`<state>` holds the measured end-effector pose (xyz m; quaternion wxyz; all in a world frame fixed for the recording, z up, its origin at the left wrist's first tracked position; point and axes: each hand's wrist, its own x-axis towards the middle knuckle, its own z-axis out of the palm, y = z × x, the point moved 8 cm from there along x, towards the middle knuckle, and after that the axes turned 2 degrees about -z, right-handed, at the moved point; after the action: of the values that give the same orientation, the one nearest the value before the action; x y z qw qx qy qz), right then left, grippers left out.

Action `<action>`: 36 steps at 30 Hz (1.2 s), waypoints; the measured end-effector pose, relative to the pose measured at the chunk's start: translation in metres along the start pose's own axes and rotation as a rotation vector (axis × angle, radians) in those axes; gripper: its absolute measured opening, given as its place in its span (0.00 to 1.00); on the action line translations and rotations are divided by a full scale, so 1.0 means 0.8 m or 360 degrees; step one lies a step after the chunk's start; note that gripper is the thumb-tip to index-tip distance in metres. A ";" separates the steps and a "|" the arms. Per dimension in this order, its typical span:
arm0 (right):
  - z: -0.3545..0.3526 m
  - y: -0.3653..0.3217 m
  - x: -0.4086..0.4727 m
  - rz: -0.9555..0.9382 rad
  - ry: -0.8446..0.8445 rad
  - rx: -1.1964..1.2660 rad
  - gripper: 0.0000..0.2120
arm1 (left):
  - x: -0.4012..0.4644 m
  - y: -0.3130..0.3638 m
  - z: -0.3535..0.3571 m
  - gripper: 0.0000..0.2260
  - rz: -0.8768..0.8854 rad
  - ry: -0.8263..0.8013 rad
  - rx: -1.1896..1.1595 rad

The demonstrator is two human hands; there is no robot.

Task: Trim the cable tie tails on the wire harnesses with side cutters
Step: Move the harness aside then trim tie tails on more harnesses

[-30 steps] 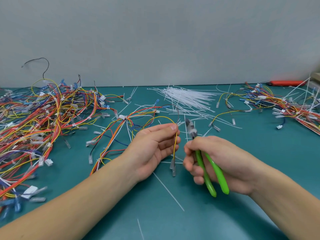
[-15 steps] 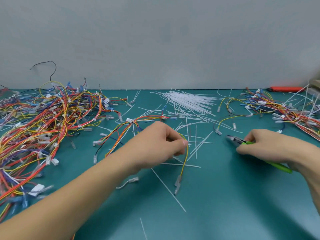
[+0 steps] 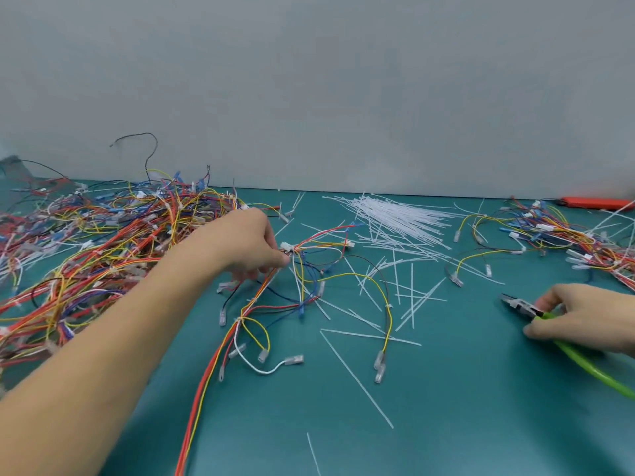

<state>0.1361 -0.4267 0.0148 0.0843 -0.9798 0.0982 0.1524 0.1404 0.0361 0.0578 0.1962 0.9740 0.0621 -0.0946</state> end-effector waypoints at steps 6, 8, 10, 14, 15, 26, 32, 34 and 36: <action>-0.004 -0.005 0.007 0.0013 0.0095 0.0032 0.10 | 0.013 0.008 0.013 0.12 0.0095 0.0273 0.0085; -0.004 -0.016 0.006 0.0001 0.0162 0.0023 0.10 | 0.016 0.007 0.017 0.11 0.0097 0.0290 0.0076; -0.011 -0.040 -0.002 -0.0088 0.0357 0.0037 0.11 | 0.017 0.008 0.015 0.10 0.0114 0.0322 0.0048; -0.014 -0.127 -0.051 -0.0594 0.0728 0.0468 0.03 | 0.004 0.022 -0.016 0.09 0.0294 0.0496 -0.0057; -0.006 -0.148 -0.062 -0.0722 0.0704 0.0588 0.03 | -0.002 0.028 -0.023 0.09 0.0366 0.0498 -0.0102; 0.054 -0.216 -0.060 -0.0999 0.0487 0.1114 0.27 | -0.056 0.078 -0.060 0.05 0.0778 0.0252 -0.1045; 0.051 -0.214 -0.061 -0.0995 0.0243 0.1629 0.10 | -0.052 0.080 -0.058 0.03 0.0780 0.0116 -0.1714; 0.051 -0.215 -0.067 -0.0939 0.0077 0.1918 0.14 | -0.045 0.076 -0.050 0.04 0.0709 0.0082 -0.2036; 0.051 -0.220 -0.076 -0.0905 -0.0235 0.2281 0.14 | -0.037 0.075 -0.033 0.05 0.0567 -0.0020 -0.2295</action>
<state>0.1064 -0.2385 0.0190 0.7399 -0.6609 -0.0884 0.0891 0.1256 -0.0106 0.1102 0.7996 0.5983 -0.0513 -0.0026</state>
